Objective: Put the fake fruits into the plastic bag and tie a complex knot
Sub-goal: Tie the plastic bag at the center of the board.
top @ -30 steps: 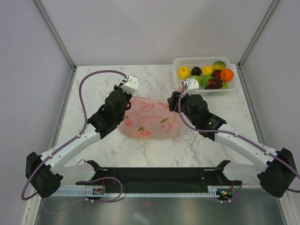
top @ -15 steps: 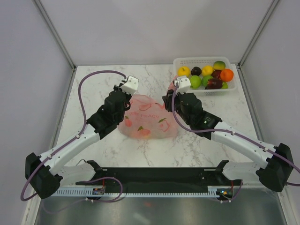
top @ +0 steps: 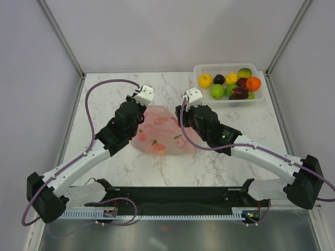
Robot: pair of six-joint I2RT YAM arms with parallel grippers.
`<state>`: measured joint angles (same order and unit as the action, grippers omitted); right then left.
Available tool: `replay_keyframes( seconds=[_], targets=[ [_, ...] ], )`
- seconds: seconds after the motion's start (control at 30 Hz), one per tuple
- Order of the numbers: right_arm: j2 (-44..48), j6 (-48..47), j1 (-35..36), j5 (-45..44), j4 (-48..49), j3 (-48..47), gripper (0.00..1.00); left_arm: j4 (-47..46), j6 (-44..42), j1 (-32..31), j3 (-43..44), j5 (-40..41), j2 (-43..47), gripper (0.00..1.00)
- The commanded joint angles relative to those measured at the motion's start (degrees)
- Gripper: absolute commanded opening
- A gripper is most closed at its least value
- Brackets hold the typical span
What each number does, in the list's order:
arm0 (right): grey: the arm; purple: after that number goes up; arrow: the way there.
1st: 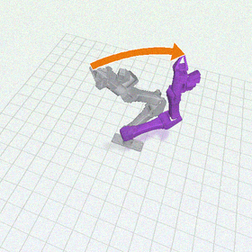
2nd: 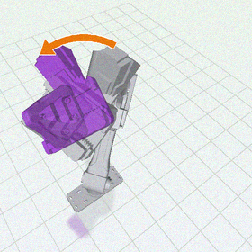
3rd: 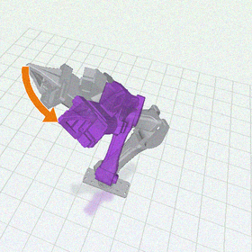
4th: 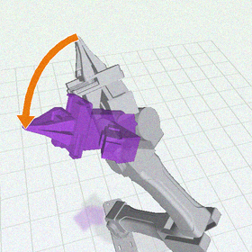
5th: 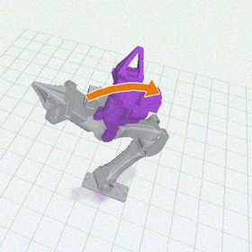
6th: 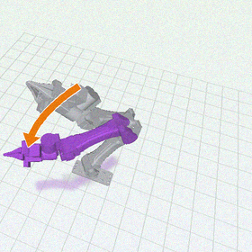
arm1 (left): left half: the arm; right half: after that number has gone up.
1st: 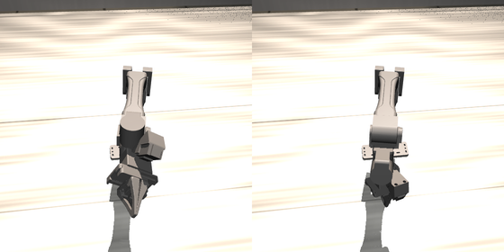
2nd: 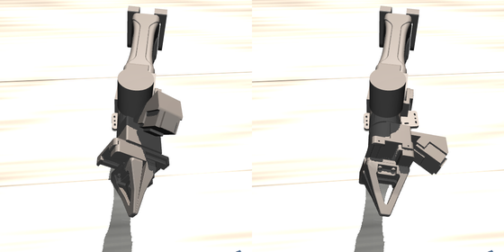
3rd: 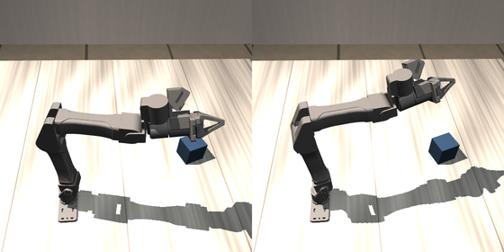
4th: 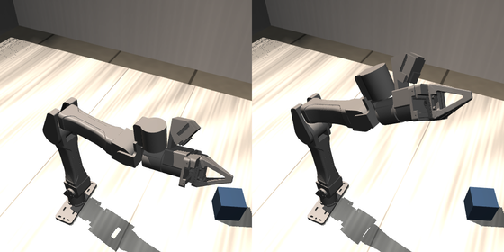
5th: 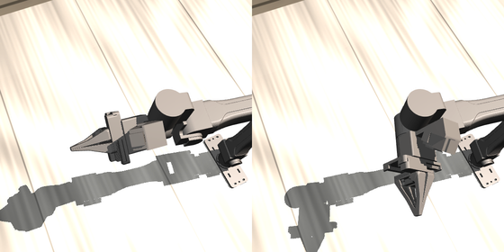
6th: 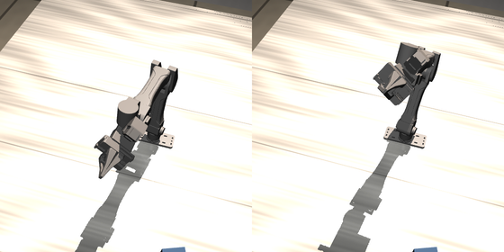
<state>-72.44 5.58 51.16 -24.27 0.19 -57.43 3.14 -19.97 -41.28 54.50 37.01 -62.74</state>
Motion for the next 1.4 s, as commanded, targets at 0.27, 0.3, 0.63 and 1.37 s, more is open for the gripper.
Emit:
replay_keyframes(
  seconds=[0.27, 0.3, 0.63, 1.37],
  targets=[
    [3.8, 14.2, 0.4, -6.0, -3.7, -0.8, 0.68, -1.5, 1.7, -0.2, 1.7, -1.0, 2.2, 0.02],
    [3.7, 15.4, 0.6, -6.7, -4.0, -1.0, 0.70, -1.5, 1.7, -0.3, 1.7, -1.1, 2.2, 0.02],
    [-0.9, 29.7, 8.0, -28.2, -7.7, -3.8, 0.80, -1.4, 1.7, -0.5, 1.7, -1.2, 2.3, 0.02],
    [-3.1, -8.0, 10.4, -16.8, 0.2, -4.1, 0.00, -2.1, -2.5, -3.1, 0.7, -4.9, 2.6, 0.02]
  ],
)
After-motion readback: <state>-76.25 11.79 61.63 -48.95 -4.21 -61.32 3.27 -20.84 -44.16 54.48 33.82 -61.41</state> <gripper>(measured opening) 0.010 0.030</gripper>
